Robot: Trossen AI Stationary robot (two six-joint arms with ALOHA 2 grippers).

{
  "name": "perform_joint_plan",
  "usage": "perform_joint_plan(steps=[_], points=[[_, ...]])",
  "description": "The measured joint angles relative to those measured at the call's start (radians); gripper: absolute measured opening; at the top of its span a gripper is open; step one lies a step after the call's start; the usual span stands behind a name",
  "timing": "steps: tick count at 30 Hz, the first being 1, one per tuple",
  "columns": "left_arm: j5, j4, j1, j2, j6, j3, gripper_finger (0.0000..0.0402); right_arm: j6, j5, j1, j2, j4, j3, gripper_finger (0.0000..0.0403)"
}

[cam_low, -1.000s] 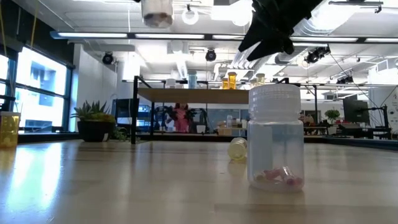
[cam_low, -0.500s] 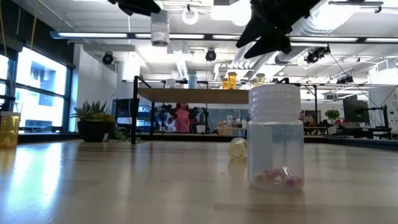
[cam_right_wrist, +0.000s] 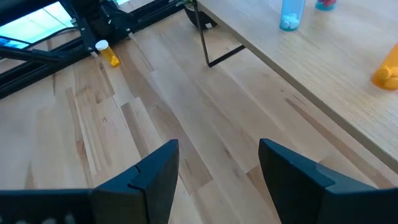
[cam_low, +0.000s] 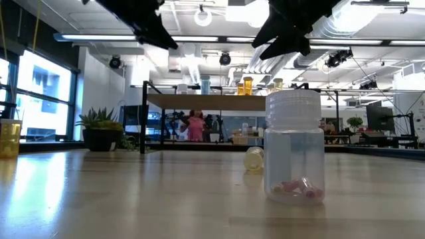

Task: Pick and place medicine bottles onto shelf by color
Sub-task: Put the left transparent pill bottle on the shelf aligned with the transparent pill bottle

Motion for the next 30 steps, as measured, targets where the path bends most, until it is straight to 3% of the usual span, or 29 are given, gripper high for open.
perform_joint_plan(steps=[13, 30], points=[[0.149, 0.112, 0.264, 0.154, 0.005, 0.000, 0.0127, 0.000, 0.001, 0.000, 0.000, -0.004, 0.000, 0.0213], [0.182, 0.161, 0.285, 0.226, -0.092, 0.001, 0.0127, 0.005, 0.018, 0.000, 0.000, -0.008, 0.000, 0.0213]])
